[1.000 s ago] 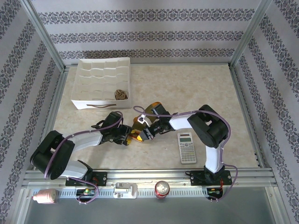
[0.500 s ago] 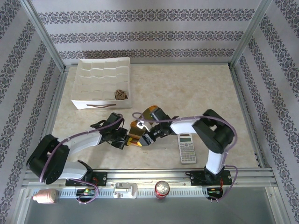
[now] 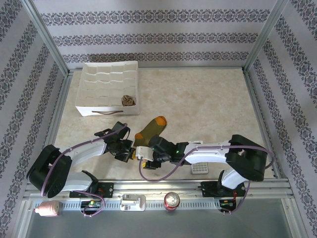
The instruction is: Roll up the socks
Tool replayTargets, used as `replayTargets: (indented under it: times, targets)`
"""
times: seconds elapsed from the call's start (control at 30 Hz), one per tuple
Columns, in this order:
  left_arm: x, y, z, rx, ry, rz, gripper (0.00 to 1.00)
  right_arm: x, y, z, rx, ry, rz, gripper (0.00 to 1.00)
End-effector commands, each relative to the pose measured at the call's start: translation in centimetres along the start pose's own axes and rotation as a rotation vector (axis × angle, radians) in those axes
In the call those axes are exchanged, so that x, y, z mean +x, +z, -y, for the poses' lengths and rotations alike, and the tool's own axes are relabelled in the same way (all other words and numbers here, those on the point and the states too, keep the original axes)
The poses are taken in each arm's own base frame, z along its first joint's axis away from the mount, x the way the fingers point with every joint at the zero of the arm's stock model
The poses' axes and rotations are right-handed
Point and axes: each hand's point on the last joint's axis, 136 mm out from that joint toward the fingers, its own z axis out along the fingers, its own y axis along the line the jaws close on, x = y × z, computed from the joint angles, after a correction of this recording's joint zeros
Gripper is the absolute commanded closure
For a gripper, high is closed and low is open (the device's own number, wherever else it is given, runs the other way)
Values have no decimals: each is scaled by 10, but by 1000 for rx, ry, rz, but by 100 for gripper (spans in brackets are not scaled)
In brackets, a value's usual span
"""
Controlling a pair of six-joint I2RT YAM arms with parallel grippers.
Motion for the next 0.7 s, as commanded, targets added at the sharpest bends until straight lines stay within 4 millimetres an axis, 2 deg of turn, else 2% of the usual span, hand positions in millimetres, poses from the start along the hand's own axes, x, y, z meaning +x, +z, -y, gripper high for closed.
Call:
replayTargets:
  times: [0.0, 0.2, 0.47, 0.6, 0.67]
  targets:
    - [-18, 3, -30, -120, -108, 66, 100, -8, 10, 24, 120, -24, -19, 47]
    - [-19, 2, -28, -113, -102, 64, 100, -13, 20, 26, 84, 10, -26, 53]
    - [-17, 4, -23, -99, -94, 55, 100, 1, 26, 24, 27, 113, -49, 70]
    - [-17, 4, -21, -93, -91, 53, 100, 5, 27, 30, 23, 155, -56, 73]
    - [-17, 4, -20, -90, -87, 50, 100, 5, 27, 31, 19, 165, -54, 78]
